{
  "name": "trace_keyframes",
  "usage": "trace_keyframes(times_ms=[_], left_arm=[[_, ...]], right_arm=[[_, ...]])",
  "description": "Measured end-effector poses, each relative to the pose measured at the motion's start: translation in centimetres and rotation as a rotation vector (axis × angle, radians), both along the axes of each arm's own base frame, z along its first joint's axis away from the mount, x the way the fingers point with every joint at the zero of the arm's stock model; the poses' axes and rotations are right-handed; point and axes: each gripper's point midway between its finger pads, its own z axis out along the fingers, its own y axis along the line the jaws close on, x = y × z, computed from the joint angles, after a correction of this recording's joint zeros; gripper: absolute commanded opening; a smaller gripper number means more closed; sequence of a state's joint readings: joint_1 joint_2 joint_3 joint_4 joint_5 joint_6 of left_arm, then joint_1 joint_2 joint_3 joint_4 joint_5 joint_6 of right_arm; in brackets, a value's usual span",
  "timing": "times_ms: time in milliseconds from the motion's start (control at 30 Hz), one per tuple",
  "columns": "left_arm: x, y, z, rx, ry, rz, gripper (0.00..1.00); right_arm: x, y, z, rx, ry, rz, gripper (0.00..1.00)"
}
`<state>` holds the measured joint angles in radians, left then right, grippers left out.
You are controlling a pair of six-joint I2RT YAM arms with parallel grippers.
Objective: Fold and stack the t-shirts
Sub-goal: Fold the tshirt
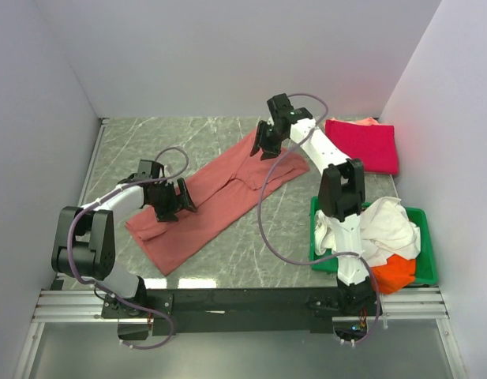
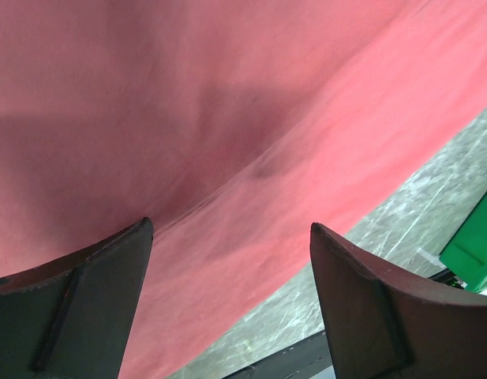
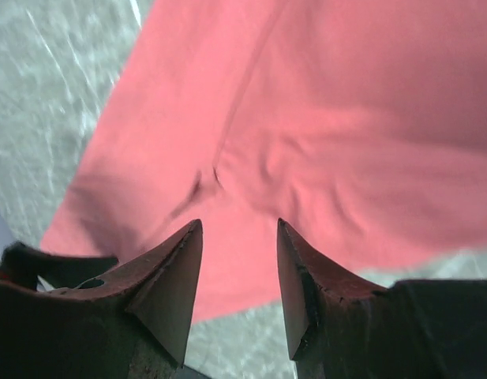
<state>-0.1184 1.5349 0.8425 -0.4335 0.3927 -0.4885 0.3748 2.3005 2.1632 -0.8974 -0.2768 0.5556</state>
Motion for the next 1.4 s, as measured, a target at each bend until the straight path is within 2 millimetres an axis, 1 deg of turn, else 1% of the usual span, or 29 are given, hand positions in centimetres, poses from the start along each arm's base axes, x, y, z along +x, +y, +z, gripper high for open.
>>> trace_keyframes(times_ms=[67,167,333,400,467,500,567,700,900,1033,1200,1400], left_arm=[[-0.3,0.1,-0.3,0.005,0.011,0.003,0.86],[-0.3,0.1,-0.3,0.009,0.011,0.004,0.86],[-0.5,0.1,-0.5,0.014,0.014,0.002,0.86],[-0.6,-0.1,-0.5,0.015,0.015,-0.003,0.86],[-0.8,-0.4,-0.6,0.015,0.017,-0.010,0.86],[-0.9,-0.6,-0.6,0.014,0.019,-0.014,0.86],[-1.3,-1.0,-0.7,0.012,0.022,-0.024,0.86],[-2.1,-1.8,-0.7,0.007,0.030,-0.043,0.87],[-3.3,-3.2,-0.5,-0.030,0.054,-0.079,0.87],[-5.0,-5.1,-0.7,-0.067,0.103,-0.153,0.87],[-6.1,-7.6,-0.6,-0.108,0.152,-0.251,0.87],[-7.5,-10.4,-0.5,-0.156,0.187,-0.384,0.87]], right_arm=[[-1.1,-0.6,0.4,-0.012,0.009,0.001,0.50],[-2.2,-1.4,-0.6,-0.051,0.042,-0.001,0.49],[-3.7,-2.8,-4.6,-0.133,0.144,-0.012,0.48],[-4.5,-3.4,-6.5,-0.168,0.192,-0.016,0.48],[-5.5,-4.0,-7.9,-0.197,0.235,-0.019,0.47],[-5.8,-4.3,-8.5,-0.207,0.252,-0.022,0.48],[-5.9,-4.4,-8.9,-0.210,0.265,-0.026,0.47],[-5.4,-4.7,-9.1,-0.208,0.280,-0.040,0.47],[-3.9,-5.4,-9.1,-0.199,0.294,-0.070,0.46],[-2.6,-5.9,-9.0,-0.184,0.290,-0.092,0.46],[-1.1,-6.6,-8.9,-0.158,0.280,-0.121,0.46],[0.2,-6.5,-8.8,-0.134,0.260,-0.132,0.46]])
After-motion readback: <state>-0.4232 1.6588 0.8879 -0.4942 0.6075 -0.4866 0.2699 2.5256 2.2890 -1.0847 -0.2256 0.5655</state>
